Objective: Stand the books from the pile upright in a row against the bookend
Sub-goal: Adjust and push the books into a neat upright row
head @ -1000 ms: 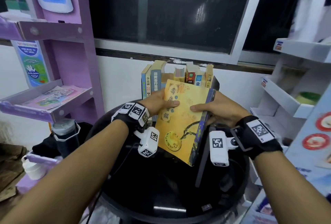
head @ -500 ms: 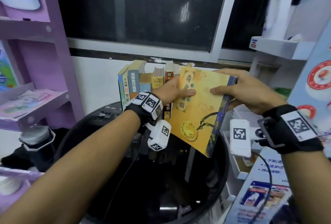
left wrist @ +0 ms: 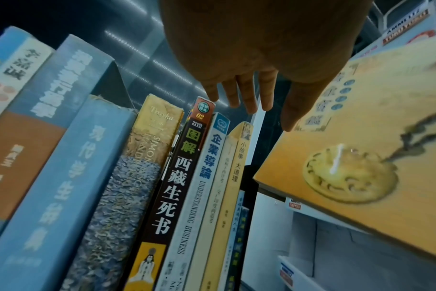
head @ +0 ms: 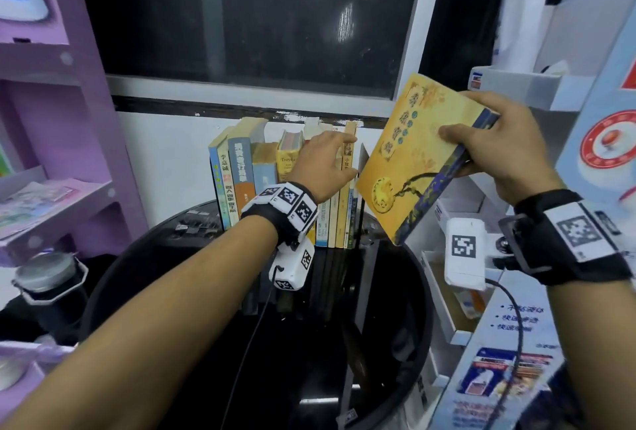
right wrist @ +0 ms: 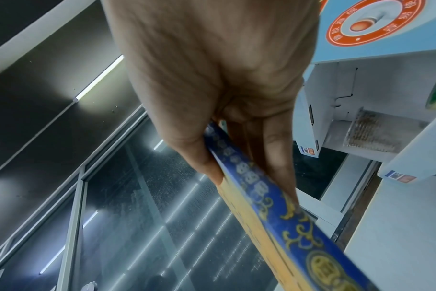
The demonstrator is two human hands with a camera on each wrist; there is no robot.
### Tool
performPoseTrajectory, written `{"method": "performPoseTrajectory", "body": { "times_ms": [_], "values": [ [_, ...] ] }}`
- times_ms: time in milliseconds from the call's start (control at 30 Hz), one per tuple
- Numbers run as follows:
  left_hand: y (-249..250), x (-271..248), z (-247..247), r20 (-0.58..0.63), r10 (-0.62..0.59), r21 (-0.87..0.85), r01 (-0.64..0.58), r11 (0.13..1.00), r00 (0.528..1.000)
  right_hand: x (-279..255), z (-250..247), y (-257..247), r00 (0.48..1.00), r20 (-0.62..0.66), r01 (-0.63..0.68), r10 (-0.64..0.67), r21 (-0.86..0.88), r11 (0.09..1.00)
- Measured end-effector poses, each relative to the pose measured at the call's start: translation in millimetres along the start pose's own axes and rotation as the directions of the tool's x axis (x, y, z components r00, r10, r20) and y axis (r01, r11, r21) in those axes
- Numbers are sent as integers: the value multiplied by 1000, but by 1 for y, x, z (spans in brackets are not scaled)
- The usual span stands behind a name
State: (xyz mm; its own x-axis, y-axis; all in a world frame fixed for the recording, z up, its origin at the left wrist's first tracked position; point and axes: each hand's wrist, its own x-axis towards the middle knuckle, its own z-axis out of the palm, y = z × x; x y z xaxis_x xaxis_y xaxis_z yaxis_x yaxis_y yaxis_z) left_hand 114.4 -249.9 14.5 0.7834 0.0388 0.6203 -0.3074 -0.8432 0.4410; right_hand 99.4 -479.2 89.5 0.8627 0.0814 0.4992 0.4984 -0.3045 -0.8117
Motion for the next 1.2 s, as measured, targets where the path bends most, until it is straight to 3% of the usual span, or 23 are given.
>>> {"method": "performPoseTrajectory", "body": {
  "times_ms": [133, 400, 800, 1200],
  "values": [
    [-7, 4, 15, 29, 45, 147, -49, 988, 999, 8, 7, 6, 997, -79, 6, -5, 6, 1000],
    [-11, 14, 33, 10, 154, 248, -152, 957, 988, 22, 27, 13, 987, -150, 49, -56, -49, 998],
    [-31, 20, 58, -16, 203, 443, -175, 879, 979, 40, 59, 24, 978, -174, 100, -118, -108, 989],
    [-38, 21, 72, -71, 227, 524, -157, 837, 971, 63, 66, 32, 957, -228, 151, -177, -129, 980]
  ]
}}
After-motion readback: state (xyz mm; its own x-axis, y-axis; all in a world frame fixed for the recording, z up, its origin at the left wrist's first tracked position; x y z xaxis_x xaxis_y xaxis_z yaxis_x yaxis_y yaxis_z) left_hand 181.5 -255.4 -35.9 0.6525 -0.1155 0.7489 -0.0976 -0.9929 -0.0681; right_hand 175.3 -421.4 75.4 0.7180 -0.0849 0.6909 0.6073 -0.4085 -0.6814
